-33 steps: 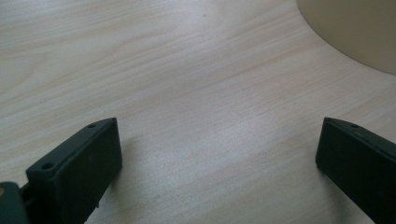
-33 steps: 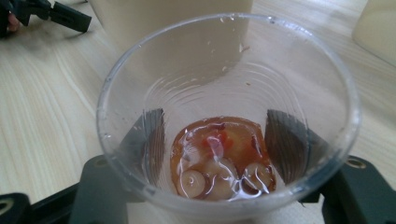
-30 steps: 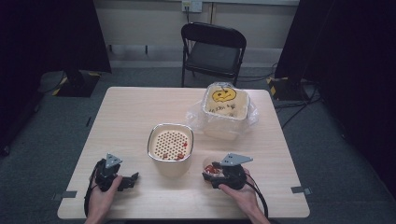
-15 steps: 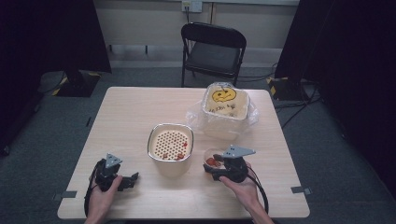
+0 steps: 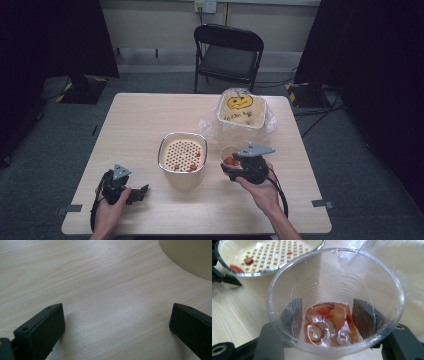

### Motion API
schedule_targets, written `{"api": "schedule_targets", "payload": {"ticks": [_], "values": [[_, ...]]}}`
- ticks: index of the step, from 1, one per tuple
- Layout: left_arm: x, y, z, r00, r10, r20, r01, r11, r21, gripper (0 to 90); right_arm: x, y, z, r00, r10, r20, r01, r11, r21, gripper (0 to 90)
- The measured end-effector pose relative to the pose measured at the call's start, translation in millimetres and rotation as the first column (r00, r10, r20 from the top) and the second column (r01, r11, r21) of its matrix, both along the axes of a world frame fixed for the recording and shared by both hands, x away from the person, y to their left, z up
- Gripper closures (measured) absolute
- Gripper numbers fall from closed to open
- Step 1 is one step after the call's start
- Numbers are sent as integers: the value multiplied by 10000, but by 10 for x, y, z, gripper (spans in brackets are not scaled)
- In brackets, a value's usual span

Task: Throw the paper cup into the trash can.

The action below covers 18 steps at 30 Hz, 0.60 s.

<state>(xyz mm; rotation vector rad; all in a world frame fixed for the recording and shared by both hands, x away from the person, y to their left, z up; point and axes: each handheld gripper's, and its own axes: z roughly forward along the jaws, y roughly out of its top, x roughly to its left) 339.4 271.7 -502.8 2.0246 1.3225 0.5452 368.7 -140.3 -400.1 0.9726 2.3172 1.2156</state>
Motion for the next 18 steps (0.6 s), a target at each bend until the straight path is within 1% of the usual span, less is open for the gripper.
{"api": "schedule_targets", "payload": {"ticks": [3,4,5,8,9,10,11,12,13,16,17,18], "values": [[0,0,0,10000,0,2,0,10000,-6,0,28,38,110,9997,-68,238,73,9997,-222,424],[0,0,0,10000,0,2,0,10000,-6,0,28,38,110,9997,-68,238,73,9997,-222,424],[0,0,0,10000,-2,0,2,10000,-5,0,49,64,174,9991,-78,416,91,9994,-322,424],[0,0,0,10000,0,0,0,10000,-5,0,83,105,275,9962,181,849,-141,9988,-479,423],[0,0,0,10000,-1,-1,1,10000,1,0,95,123,313,9953,188,953,-134,9983,-573,424],[0,0,0,10000,-1,-1,1,10000,1,0,95,123,313,9953,188,953,-134,9983,-573,424],[0,-1,-1,10000,1,-3,-1,10000,-15,0,118,169,389,9921,239,1234,-143,9968,-781,427],[0,0,0,10000,-2,0,2,10000,-6,0,130,196,425,9907,248,1340,-131,9960,-880,429],[0,0,0,10000,-2,0,2,10000,-6,0,130,196,425,9907,248,1340,-131,9960,-880,429],[0,-1,0,10000,4,-3,-4,10000,-11,0,188,310,551,9839,345,1752,-95,9899,-1418,435],[0,-1,0,10000,4,-3,-4,10000,-11,0,201,335,578,9817,332,1873,-42,9882,-1528,437],[0,-1,-1,10000,6,-5,-6,10000,-26,0,201,335,578,9817,332,1873,-42,9882,-1528,437]]}}
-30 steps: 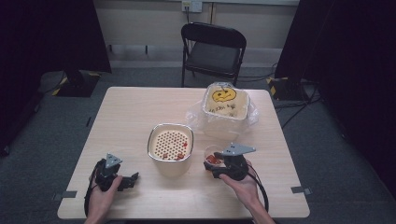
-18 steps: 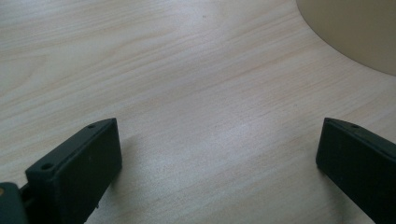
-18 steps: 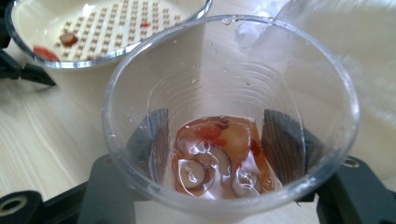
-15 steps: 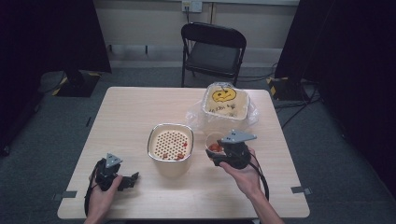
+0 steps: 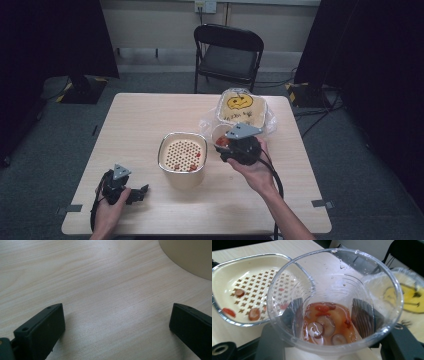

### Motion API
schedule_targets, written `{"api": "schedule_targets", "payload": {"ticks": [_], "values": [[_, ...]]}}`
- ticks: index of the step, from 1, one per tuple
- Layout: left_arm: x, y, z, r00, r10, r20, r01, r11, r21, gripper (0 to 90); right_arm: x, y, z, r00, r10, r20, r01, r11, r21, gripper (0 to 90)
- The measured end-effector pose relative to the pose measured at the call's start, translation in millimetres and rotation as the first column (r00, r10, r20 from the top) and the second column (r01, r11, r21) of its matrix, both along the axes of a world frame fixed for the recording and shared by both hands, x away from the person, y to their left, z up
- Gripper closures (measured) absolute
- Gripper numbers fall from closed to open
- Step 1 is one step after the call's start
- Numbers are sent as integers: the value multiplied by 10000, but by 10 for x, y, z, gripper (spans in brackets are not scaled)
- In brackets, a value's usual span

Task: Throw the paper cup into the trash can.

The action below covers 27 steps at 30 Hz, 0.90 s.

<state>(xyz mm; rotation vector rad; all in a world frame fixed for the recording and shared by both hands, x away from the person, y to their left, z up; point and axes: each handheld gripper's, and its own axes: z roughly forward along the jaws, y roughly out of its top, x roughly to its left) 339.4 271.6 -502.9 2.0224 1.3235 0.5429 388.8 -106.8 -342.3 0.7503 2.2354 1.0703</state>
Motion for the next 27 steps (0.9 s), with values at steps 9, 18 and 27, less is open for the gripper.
{"api": "schedule_targets", "payload": {"ticks": [9,18,27], "values": [[0,0,0,10000,-5,-2,5,10000,3,0,100,277,123,9967,246,771,-125,9881,-1533,449],[0,1,1,10000,-4,5,4,10000,21,0,126,475,137,9923,540,1118,-250,9689,-2462,449],[0,1,1,10000,-4,-1,4,10000,15,0,177,642,132,9865,958,1331,-387,9247,-3787,463]]}}
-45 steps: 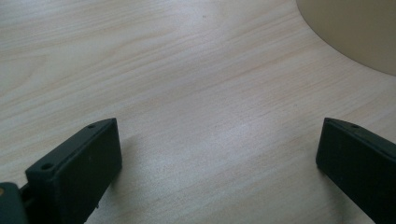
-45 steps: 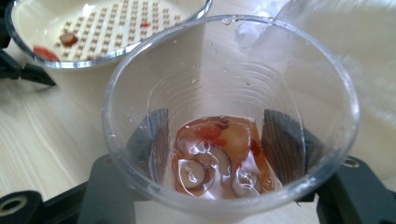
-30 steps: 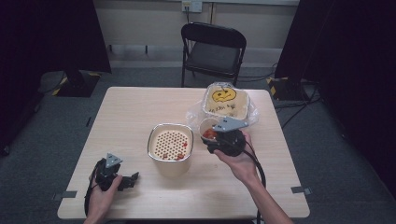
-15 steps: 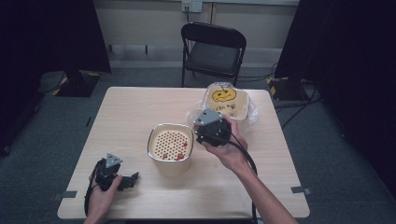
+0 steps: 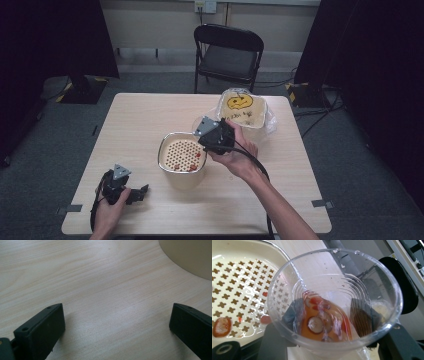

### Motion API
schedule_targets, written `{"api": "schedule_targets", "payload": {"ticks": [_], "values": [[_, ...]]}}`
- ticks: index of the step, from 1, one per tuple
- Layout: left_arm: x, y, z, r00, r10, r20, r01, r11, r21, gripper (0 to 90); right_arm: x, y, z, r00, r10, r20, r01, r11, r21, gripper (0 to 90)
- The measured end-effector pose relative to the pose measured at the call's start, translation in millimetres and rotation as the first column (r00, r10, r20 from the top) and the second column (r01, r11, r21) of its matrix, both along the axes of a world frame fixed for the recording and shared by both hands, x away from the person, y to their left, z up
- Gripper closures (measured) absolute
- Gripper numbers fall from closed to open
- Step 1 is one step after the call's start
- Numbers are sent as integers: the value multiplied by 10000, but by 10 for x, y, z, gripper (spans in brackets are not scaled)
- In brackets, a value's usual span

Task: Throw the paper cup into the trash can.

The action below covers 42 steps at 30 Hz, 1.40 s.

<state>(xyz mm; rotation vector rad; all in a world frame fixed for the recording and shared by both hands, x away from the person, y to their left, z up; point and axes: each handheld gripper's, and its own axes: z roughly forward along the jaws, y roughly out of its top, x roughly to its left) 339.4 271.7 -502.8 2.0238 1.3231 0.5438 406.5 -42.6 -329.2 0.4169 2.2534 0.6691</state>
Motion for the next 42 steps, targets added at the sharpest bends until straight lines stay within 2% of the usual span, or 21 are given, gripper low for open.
{"api": "schedule_targets", "payload": {"ticks": [3,5,7,10,18,19,20,21,22,24,25,26,27,28,29,31,32,34,38,40,42], "values": [[0,1,0,10000,-4,6,4,10000,13,0,4,85,-10,9987,49,510,-7,9966,-824,468],[0,0,0,10000,-7,7,7,10000,9,0,-5,109,-15,9980,28,632,33,9954,-960,469],[0,0,0,10000,-3,6,3,10000,13,0,-23,189,-30,9952,108,977,55,9862,-1653,472],[0,0,0,10000,4,0,-4,10000,-6,0,-33,240,-38,9934,194,1132,29,9812,-1931,479],[0,0,0,10000,-7,6,7,10000,8,0,-91,435,-159,9747,701,2125,86,9373,-3485,487],[0,1,0,10000,-10,5,10,10000,10,0,-91,435,-159,9747,701,2125,86,9373,-3485,487],[0,0,0,10000,-5,3,5,10000,1,0,-106,465,-189,9690,787,2341,178,9232,-3839,489],[0,0,0,10000,-8,4,8,10000,10,0,-106,465,-189,9690,787,2341,178,9232,-3839,489],[0,0,0,10000,-9,6,9,10000,9,0,-113,492,-210,9591,1042,2632,170,9069,-4211,490],[0,0,0,10000,-2,1,2,10000,2,0,-128,517,-231,9542,1097,2784,270,8950,-4452,491],[0,0,0,10000,-2,1,2,10000,2,0,-128,517,-231,9542,1097,2784,270,8950,-4452,491],[0,0,0,10000,-7,5,7,10000,9,0,-132,537,-251,9502,1190,2879,293,8858,-4631,492],[0,0,0,10000,-7,5,7,10000,9,0,-132,537,-251,9502,1190,2879,293,8858,-4631,492],[0,0,0,10000,-1,-2,1,10000,-1,0,-139,557,-278,9468,1313,2938,318,8703,-4915,494],[0,0,-1,10000,0,-1,0,10000,-8,0,-141,565,-297,9435,1381,3013,333,8649,-5008,494],[0,0,0,10000,-8,1,8,10000,5,0,-147,589,-347,9329,1728,3161,333,8322,-5535,493],[0,0,0,10000,-8,1,8,10000,5,0,-147,589,-347,9329,1728,3161,333,8322,-5535,493],[0,0,0,10000,-1,5,1,10000,8,0,-163,617,-395,9198,1980,3389,431,8074,-5884,494],[0,0,0,10000,-7,2,7,10000,6,0,-163,630,-426,9112,2147,3517,513,7878,-6138,495],[0,1,0,10000,-9,5,9,10000,12,0,-160,629,-451,8937,2414,3782,712,7560,-6507,496],[0,-1,0,10000,1,0,-1,10000,-8,0,-154,620,-454,8853,2545,3891,713,7527,-6545,496]]}}
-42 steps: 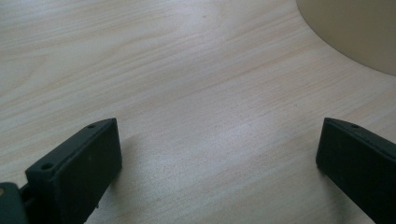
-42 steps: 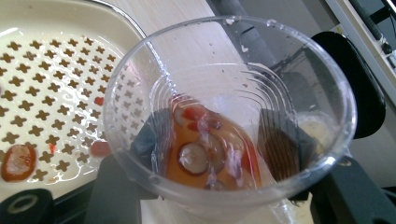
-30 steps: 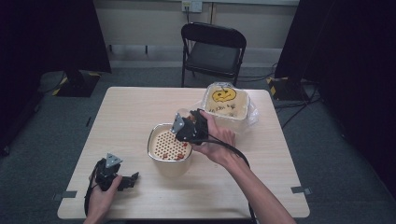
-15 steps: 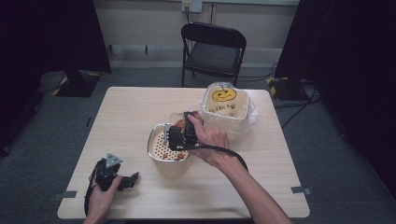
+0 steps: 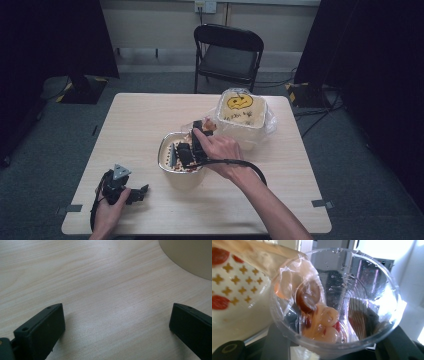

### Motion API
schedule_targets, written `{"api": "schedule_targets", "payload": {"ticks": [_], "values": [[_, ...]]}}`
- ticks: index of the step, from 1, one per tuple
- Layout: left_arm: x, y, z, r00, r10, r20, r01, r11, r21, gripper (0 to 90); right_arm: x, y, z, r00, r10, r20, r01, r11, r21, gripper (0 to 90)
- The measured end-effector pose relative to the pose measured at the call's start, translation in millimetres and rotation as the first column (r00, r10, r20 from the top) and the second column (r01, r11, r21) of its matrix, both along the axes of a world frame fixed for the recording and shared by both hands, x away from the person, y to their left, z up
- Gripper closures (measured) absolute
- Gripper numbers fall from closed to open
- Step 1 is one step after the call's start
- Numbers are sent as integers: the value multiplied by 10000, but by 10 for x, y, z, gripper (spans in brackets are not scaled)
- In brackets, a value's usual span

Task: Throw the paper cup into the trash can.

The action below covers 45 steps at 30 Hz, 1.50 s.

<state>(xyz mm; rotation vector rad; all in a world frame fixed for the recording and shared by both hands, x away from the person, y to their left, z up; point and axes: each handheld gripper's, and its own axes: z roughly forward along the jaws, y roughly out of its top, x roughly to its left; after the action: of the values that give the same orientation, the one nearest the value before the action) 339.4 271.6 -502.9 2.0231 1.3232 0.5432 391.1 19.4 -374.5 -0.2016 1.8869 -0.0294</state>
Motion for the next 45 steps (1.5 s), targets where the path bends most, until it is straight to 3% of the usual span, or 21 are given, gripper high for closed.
{"api": "schedule_targets", "payload": {"ticks": [2,5,7,10,12,14,16,23,28,31,32,36,37,38,39,40,41,42,43,44,45], "values": [[0,0,0,10000,2,2,-2,10000,5,0,3,-2,-4,10000,-7,59,8,10000,-70,496],[0,0,0,10000,2,2,-2,10000,2,0,-6,0,-65,9981,84,605,-28,9958,-910,497],[0,0,0,10000,-1,0,1,10000,0,0,-18,2,-84,9968,120,790,-33,9940,-1090,498],[0,0,0,10000,1,0,-1,10000,0,0,-57,26,-102,9897,487,1348,-226,9818,-1887,499],[0,0,0,10000,-4,0,4,10000,7,0,-78,29,-108,9880,417,1485,-124,9811,-1929,499],[0,0,0,10000,-5,5,5,10000,11,0,-112,47,-107,9788,847,1867,-366,9682,-2473,499],[0,0,0,10000,0,0,0,10000,-3,0,-131,48,-114,9774,761,1973,-260,9691,-2451,499],[0,0,0,10000,0,-2,0,10000,-3,0,-152,49,-157,9500,1431,2775,-287,9251,-3786,503],[0,1,1,10000,-5,4,5,10000,11,0,-177,33,-186,9399,1453,3091,-161,9229,-3848,506],[0,0,0,10000,1,-1,-1,10000,4,0,-181,28,-172,9408,1473,3053,-194,9225,-3854,507],[0,1,1,10000,-10,3,10,10000,25,0,-193,23,-156,9342,1540,3217,-61,9088,-4173,508],[0,0,0,10000,-1,3,1,10000,4,0,-206,18,-144,9309,1676,3247,-128,9031,-4293,508],[0,0,0,10000,-1,-2,1,10000,0,0,-206,14,-139,9348,1534,3204,-179,9211,-3889,508],[0,0,0,10000,-4,2,4,10000,3,0,-197,16,-116,9412,1440,3056,-207,9275,-3733,508],[0,0,0,10000,-4,2,4,10000,3,0,-185,20,-80,9514,1378,2754,-351,9370,-3476,508],[0,0,0,10000,-1,0,1,10000,5,0,-181,13,-56,9629,1067,2480,-311,9562,-2910,507],[0,0,0,10000,-1,0,1,10000,5,0,-181,13,-56,9629,1067,2480,-311,9562,-2910,507],[0,1,1,10000,-9,5,9,10000,18,0,-154,-7,9,9823,650,1755,-344,9845,-1717,507],[0,1,1,10000,-9,5,9,10000,18,0,-154,-7,9,9823,650,1755,-344,9845,-1717,507],[0,1,0,10000,-6,-1,6,10000,6,0,-132,-42,79,9936,370,1071,-309,9979,-575,507],[0,1,0,10000,-6,1,6,10000,9,0,-132,-42,79,9936,370,1071,-309,9979,-575,507]]}}
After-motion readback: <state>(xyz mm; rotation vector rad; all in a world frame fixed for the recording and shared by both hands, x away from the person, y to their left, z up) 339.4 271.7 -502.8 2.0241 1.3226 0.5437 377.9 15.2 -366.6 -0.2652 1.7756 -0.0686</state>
